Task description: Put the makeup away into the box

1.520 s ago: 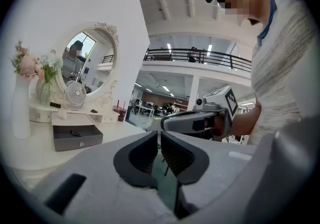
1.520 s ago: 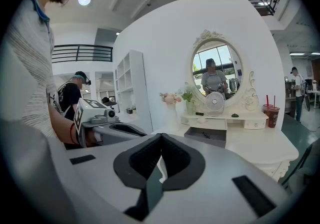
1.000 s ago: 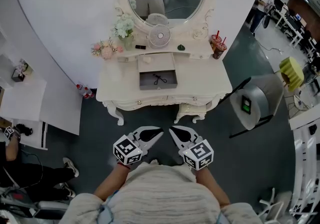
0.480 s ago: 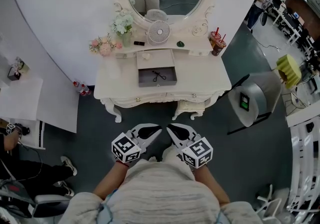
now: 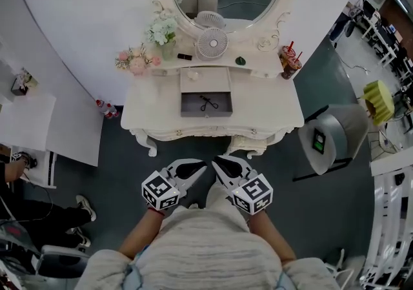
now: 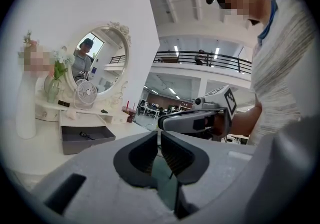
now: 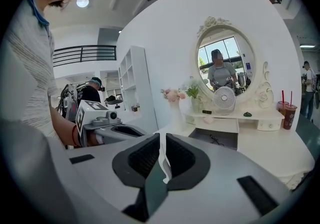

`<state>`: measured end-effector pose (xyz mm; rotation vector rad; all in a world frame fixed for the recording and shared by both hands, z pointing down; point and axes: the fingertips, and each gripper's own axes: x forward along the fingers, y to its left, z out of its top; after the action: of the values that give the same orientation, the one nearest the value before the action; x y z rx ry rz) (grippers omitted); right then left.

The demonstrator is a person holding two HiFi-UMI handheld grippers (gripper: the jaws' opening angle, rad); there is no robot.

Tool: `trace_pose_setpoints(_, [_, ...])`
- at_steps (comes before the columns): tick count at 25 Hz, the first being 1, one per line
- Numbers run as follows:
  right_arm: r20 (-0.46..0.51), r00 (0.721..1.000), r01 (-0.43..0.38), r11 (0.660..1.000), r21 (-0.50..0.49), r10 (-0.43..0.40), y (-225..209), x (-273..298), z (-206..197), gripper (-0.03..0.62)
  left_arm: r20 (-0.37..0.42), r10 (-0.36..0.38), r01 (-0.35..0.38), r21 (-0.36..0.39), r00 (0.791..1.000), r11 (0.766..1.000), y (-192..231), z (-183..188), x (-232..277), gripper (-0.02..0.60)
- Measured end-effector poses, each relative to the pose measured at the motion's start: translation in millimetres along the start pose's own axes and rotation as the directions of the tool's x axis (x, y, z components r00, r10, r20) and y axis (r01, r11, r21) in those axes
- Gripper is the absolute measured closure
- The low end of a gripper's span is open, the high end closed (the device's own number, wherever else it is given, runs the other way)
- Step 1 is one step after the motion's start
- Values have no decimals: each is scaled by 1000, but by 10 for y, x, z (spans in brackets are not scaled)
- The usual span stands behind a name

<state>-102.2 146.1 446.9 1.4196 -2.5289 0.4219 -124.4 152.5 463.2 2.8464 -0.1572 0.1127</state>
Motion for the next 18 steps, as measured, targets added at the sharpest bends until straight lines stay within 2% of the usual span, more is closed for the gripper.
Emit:
trace_pose_setpoints(9, [-17,1000,-19,1000,20,19,-605,168,88,583,-16,25,-26,-32,1000,999,393,72,426,566])
trace_pose_setpoints(18, [-15,998,-56,998,-3,56,-1294,262,331,583,-22,52,-52,-22,998,998,742,365,1027,566])
